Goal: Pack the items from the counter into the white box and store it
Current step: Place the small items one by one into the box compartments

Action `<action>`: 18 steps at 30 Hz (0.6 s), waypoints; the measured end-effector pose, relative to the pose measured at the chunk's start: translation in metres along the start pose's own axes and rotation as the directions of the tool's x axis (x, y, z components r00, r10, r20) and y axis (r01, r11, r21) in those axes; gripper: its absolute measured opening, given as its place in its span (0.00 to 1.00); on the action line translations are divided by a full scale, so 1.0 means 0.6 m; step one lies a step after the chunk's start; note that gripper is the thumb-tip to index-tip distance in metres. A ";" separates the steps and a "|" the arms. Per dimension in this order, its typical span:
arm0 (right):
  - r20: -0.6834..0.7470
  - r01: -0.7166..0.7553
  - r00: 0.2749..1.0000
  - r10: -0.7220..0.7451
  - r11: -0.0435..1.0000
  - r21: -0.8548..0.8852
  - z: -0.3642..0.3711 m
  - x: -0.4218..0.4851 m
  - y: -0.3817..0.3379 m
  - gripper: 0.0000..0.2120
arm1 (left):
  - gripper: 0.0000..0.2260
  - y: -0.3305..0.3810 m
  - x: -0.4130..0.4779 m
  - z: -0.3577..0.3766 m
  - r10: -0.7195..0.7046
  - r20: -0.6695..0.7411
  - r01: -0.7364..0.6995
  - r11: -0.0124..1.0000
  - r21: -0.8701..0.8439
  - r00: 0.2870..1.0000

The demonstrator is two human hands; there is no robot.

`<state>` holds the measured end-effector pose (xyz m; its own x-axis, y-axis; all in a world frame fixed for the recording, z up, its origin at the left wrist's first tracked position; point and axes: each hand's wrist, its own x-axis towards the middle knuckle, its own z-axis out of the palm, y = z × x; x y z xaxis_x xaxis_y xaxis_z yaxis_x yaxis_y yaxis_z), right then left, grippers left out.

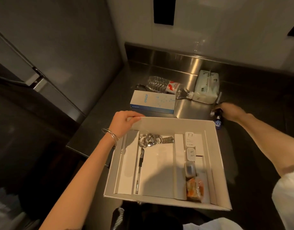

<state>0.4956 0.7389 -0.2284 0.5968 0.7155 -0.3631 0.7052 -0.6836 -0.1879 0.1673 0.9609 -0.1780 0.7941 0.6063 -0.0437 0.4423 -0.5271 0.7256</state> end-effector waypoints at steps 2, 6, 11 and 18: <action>0.003 0.034 0.999 -0.034 0.999 0.008 -0.006 -0.005 -0.002 0.16 | 0.10 -0.001 0.001 0.001 0.006 0.007 -0.006 1.000 -0.004 1.000; -0.105 0.050 0.994 -0.036 0.990 0.131 -0.023 0.003 0.000 0.14 | 0.09 -0.004 0.003 0.003 -0.014 0.007 0.014 1.000 -0.010 1.000; -0.038 -0.022 0.999 0.028 0.988 0.153 -0.015 0.034 0.004 0.10 | 0.09 0.002 0.001 0.001 -0.019 0.008 0.019 1.000 -0.014 1.000; -0.085 -0.018 0.996 0.004 0.985 -0.174 0.009 0.018 -0.007 0.06 | 0.10 0.001 0.000 -0.002 -0.012 0.017 0.013 1.000 -0.016 1.000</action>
<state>0.4971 0.7490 -0.2366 0.6297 0.7225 -0.2852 0.7498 -0.6613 -0.0198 0.1669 0.9614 -0.1768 0.7955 0.6025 -0.0641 0.4454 -0.5098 0.7361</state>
